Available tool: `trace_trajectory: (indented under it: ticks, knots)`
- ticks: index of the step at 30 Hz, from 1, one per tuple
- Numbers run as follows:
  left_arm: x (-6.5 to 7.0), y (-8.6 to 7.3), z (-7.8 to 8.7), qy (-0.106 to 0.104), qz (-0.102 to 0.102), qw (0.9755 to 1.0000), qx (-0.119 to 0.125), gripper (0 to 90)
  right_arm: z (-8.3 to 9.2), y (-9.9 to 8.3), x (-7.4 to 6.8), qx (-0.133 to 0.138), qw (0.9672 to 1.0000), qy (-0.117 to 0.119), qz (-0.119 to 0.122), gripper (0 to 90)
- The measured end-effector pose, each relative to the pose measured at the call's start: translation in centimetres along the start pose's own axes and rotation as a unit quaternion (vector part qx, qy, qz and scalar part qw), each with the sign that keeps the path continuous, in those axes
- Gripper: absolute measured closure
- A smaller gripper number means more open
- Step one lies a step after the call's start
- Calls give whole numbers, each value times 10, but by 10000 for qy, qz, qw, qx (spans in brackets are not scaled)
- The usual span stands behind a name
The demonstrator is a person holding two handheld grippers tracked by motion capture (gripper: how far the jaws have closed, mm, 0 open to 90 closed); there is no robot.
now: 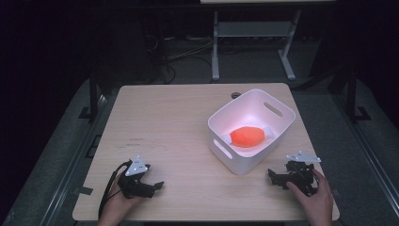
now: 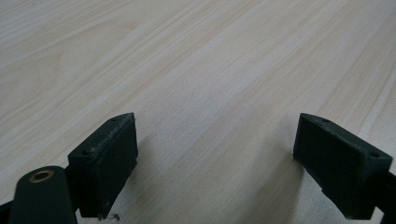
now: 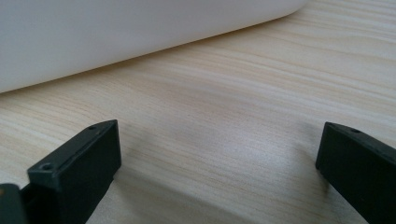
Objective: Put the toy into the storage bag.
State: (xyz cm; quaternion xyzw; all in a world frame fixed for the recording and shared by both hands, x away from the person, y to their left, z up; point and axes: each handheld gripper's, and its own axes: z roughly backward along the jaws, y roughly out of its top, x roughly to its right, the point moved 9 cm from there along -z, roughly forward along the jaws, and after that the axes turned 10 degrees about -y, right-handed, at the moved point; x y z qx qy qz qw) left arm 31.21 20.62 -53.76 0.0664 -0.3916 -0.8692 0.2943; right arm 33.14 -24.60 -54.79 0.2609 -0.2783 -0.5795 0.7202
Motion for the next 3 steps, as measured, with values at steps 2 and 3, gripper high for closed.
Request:
trace_trajectory:
  ticks: [2,3]
  knots:
    - [0,0,0,-2,-9,10000,-9,129,0,0,0,5,10000,2,-11,0]
    - [0,0,0,-5,3,10000,-6,129,0,0,0,5,10000,1,-11,0]
